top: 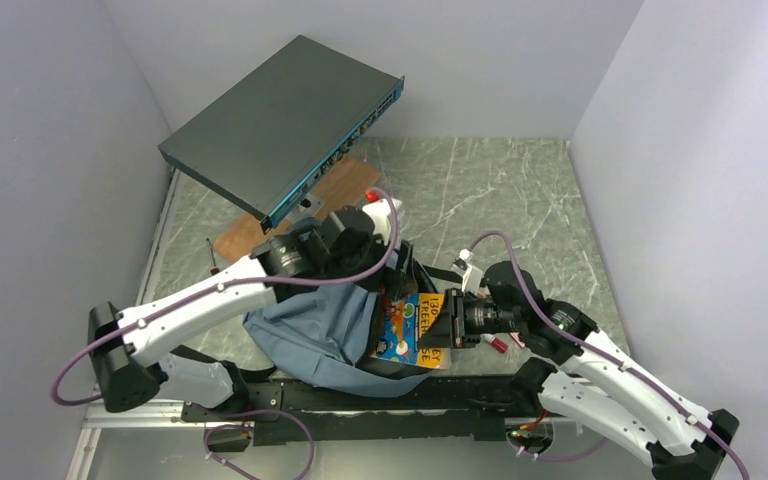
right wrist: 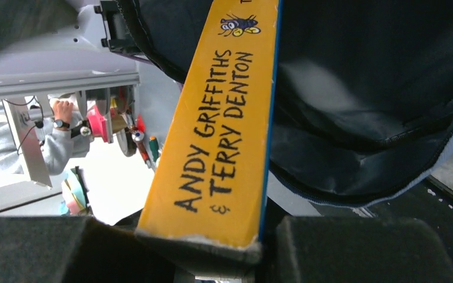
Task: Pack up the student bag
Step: Place the book in the student bag.
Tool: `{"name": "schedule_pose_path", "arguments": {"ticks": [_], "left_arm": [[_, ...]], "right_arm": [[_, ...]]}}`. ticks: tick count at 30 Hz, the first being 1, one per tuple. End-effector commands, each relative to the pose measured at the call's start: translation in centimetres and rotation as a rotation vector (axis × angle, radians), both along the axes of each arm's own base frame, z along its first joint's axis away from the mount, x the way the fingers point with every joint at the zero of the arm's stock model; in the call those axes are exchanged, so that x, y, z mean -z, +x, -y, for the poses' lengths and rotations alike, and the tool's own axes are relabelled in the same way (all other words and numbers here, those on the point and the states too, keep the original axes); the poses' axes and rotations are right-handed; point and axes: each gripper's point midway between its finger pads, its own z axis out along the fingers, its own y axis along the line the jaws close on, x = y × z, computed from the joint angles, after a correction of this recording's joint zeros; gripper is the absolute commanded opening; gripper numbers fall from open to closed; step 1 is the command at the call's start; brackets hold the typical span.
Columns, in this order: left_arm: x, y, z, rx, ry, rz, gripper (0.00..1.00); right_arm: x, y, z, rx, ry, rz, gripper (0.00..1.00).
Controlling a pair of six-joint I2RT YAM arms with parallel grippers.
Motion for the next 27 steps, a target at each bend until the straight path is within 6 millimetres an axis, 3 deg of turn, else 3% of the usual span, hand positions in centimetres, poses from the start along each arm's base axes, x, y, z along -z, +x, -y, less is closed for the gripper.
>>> {"name": "schedule_pose_path", "arguments": {"ticks": [1,6,10,12,14,16,18,19,24,27], "left_arm": [[-2.2,-1.5,-1.3,-0.066,0.044,0.146,0.99],[0.3,-2.5,-3.8,-0.199,0.217,0.166,1.00],[2.1,-3.7,-3.5,-0.171,0.257,0.151,0.97],[2.9,-3.6,-3.1,-0.168,0.287,0.137,0.90],[3.0,-3.2,-3.6,-0.191,0.337,0.145,0.74],[2.1,-2.5,-4.1,-0.218,0.359,0.178,0.48],[0.3,-2.0,-4.7,-0.246,0.349,0.219,0.12],[-0.8,-1.7,-5.1,-0.271,0.333,0.243,0.00],[-5.8,-1.6,-6.8,-0.317,0.154,0.360,0.00],[-7.6,-2.1,-7.1,-0.301,0.028,0.386,0.00]], "right_arm": [[-5.3,2.6,-1.9,0.026,0.168,0.197,0.00],[-4.7,2.5,-1.6,0.028,0.148,0.186,0.00],[-4.5,2.2,-1.4,0.030,0.149,0.174,0.00],[-4.6,2.1,-1.3,0.034,0.157,0.170,0.00],[-4.6,1.9,-1.2,0.033,0.155,0.168,0.00],[-4.2,1.8,-0.8,0.041,0.133,0.165,0.00],[-3.8,1.6,-0.3,0.049,0.115,0.160,0.00],[-3.8,1.5,-0.1,0.053,0.111,0.157,0.00],[-2.8,0.9,0.5,0.068,0.081,0.120,0.00],[-2.7,1.1,0.3,0.081,0.106,0.111,0.00]]}}
